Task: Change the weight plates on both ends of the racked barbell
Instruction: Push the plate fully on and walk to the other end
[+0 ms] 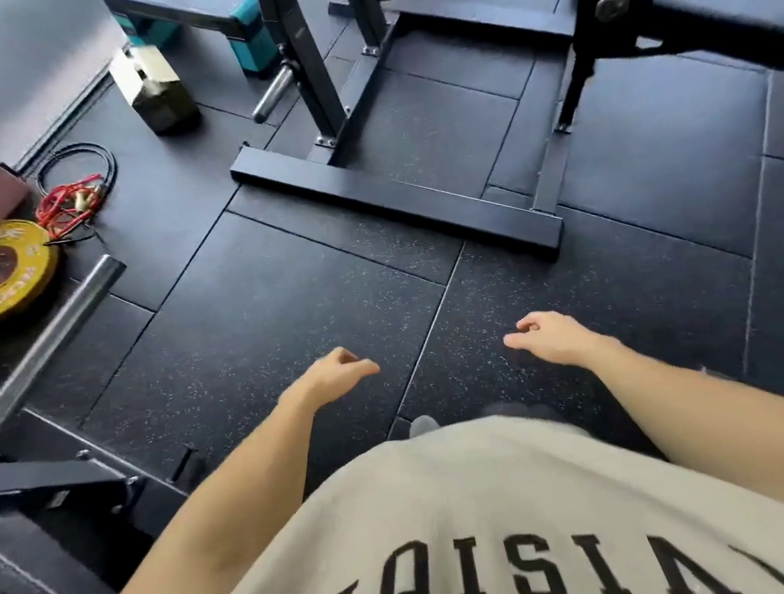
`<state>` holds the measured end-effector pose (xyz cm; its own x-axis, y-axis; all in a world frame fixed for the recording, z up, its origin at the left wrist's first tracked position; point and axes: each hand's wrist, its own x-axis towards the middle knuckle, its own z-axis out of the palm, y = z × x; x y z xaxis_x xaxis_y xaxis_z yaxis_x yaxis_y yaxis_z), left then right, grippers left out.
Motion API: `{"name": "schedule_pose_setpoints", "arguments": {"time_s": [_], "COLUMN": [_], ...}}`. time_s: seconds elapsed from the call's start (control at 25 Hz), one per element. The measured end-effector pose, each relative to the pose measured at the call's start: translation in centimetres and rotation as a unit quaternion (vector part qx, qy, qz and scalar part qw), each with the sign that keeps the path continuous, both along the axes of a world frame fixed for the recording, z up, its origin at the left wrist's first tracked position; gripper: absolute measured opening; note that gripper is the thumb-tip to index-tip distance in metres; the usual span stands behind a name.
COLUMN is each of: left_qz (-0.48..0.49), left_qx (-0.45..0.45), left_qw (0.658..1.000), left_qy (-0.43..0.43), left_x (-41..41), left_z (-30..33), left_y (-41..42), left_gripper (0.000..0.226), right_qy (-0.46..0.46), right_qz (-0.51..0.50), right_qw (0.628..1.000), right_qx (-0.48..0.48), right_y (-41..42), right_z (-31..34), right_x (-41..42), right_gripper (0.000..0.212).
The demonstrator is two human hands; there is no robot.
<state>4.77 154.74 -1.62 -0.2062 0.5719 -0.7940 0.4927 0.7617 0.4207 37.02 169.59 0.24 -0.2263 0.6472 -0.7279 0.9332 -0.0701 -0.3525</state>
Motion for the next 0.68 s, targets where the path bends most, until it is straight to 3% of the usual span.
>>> {"name": "schedule_pose_setpoints", "arguments": {"time_s": [0.12, 0.24, 0.4, 0.68], "left_qz": [0.018, 0.049, 0.084, 0.245], "left_qx": [0.017, 0.01, -0.016, -0.016], "left_qw": [1.0, 0.999, 0.996, 0.969], "left_qy": [0.007, 0.005, 0.0, 0.002], "left_x": [-5.0, -9.4, -14.4, -24.9], "left_z": [1.3, 1.3, -0.2, 1.1], "left_y": [6.5, 12.2, 18.7, 27.4], "left_gripper": [0.06, 0.06, 0.063, 0.062], "right_qy": [0.017, 0.003, -0.024, -0.036], "right_qz": [0.027, 0.049, 0.111, 0.253], "right_qw": [0.999, 0.999, 0.993, 0.966], "right_qx": [0.001, -0.017, -0.039, -0.03], "right_y": [6.8, 13.7, 23.0, 40.9], "right_z": [0.4, -0.4, -2.9, -1.5], "right_x": [-5.3, -10.9, -17.7, -35.4], "right_gripper": [0.065, 0.085, 0.094, 0.088]}}
